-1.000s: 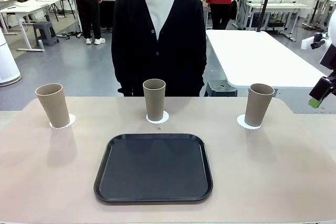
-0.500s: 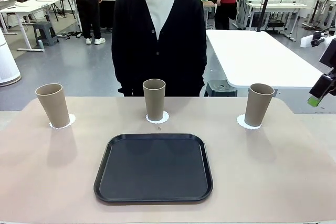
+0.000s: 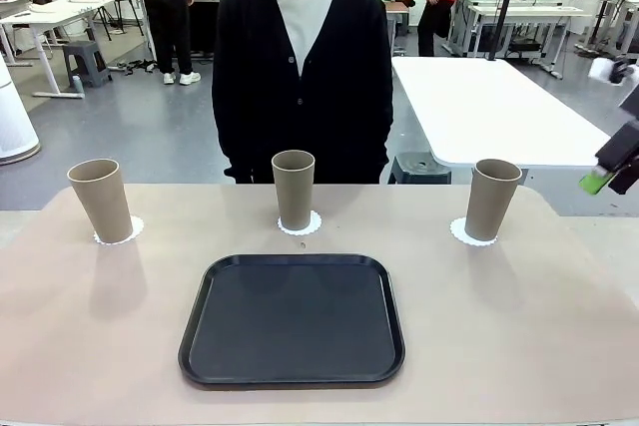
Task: Place coasters on the table and set cups on them.
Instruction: Take one Reusable plastic cup from the Flat Tray and place it on a coaster set by the human.
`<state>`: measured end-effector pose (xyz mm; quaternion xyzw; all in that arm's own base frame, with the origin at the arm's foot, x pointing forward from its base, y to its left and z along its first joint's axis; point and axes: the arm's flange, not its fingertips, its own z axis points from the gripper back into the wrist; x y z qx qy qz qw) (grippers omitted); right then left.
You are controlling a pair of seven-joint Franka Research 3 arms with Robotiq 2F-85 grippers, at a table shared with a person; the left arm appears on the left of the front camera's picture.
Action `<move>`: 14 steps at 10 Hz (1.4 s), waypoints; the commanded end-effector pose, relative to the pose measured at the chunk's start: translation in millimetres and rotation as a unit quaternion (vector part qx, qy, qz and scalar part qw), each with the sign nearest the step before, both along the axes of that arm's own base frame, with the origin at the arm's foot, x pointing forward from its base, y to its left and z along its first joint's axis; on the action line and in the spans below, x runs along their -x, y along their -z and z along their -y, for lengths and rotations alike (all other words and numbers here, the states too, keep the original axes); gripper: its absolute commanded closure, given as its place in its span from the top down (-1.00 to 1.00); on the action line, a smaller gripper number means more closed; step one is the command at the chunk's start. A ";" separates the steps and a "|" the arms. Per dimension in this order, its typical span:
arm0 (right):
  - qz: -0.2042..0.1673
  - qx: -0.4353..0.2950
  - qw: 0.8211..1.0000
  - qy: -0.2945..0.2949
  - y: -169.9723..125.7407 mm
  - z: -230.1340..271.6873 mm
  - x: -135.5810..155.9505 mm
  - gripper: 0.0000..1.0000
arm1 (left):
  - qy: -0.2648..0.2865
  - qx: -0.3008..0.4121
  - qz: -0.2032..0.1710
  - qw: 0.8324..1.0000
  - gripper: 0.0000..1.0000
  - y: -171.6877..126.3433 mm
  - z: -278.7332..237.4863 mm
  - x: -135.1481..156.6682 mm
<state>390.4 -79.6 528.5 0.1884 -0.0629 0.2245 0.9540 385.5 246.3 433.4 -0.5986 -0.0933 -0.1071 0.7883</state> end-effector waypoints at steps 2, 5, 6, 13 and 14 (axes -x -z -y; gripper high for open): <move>-0.110 -0.286 0.947 0.094 -26.0 81.6 -29.5 1.00 | -0.002 0.001 0.003 1.000 1.00 -2.2 0.3 1.5; -0.083 -0.384 0.908 0.147 -0.3 151.0 -12.8 1.00 | -0.002 0.001 0.003 1.000 1.00 -2.2 0.3 1.5; -0.097 -0.401 0.899 0.145 20.2 160.1 -3.7 1.00 | -0.002 0.001 0.003 1.000 1.00 -2.2 0.3 1.5; -0.055 -0.396 0.897 0.187 94.4 174.0 37.5 1.00 | -0.002 0.001 0.003 1.000 1.00 -2.2 0.3 1.5; -0.071 -0.417 0.884 0.198 96.7 186.5 36.0 1.00 | -0.002 0.001 0.003 1.000 1.00 -2.2 0.3 1.5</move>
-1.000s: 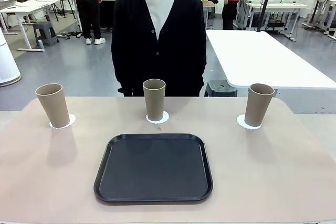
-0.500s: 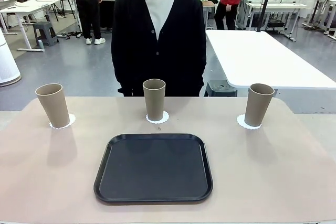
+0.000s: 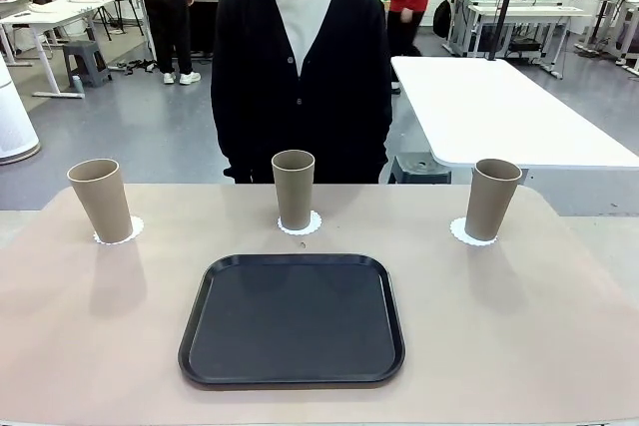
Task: Place coasters on the table and set cups on them.
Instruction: Take one Reusable plastic cup from the Flat Tray and place it on a coaster set by the human.
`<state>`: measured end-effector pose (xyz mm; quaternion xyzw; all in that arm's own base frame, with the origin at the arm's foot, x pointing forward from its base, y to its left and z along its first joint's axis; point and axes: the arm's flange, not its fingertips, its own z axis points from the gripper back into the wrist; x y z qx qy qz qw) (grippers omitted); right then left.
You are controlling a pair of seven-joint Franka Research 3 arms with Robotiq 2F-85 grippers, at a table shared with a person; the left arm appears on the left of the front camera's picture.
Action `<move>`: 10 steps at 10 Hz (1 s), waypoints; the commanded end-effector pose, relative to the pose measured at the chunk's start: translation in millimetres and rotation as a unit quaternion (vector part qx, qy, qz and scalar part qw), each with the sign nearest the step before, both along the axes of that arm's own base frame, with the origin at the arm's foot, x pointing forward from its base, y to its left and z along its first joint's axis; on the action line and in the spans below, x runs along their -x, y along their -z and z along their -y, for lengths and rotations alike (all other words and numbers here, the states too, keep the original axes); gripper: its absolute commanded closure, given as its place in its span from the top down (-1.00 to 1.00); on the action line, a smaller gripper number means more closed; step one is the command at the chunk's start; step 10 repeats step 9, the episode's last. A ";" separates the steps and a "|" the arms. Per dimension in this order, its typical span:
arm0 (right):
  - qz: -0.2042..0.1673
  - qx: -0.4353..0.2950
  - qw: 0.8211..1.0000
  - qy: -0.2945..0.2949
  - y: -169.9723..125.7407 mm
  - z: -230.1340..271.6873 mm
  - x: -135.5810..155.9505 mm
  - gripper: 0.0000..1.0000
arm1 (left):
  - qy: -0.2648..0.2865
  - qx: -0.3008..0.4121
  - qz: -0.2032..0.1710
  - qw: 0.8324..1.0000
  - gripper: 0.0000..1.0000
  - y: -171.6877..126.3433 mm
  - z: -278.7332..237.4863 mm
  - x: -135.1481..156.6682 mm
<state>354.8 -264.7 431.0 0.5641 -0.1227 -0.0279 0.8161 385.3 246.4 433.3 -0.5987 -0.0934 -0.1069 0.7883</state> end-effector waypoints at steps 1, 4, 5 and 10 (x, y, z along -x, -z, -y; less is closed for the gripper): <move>-0.004 -0.005 1.000 -0.001 -0.9 1.3 0.4 1.00 | -0.002 0.000 0.003 1.000 1.00 -2.3 0.3 1.3; -0.004 -0.005 1.000 -0.001 -0.9 1.3 0.4 1.00 | -0.002 0.000 0.003 1.000 1.00 -2.3 0.3 1.3; -0.004 -0.005 1.000 -0.001 -0.9 1.3 0.4 1.00 | -0.002 0.000 0.003 1.000 1.00 -2.3 0.3 1.3; -0.004 -0.005 1.000 -0.001 -0.9 1.3 0.4 1.00 | -0.002 0.000 0.003 1.000 1.00 -2.3 0.3 1.3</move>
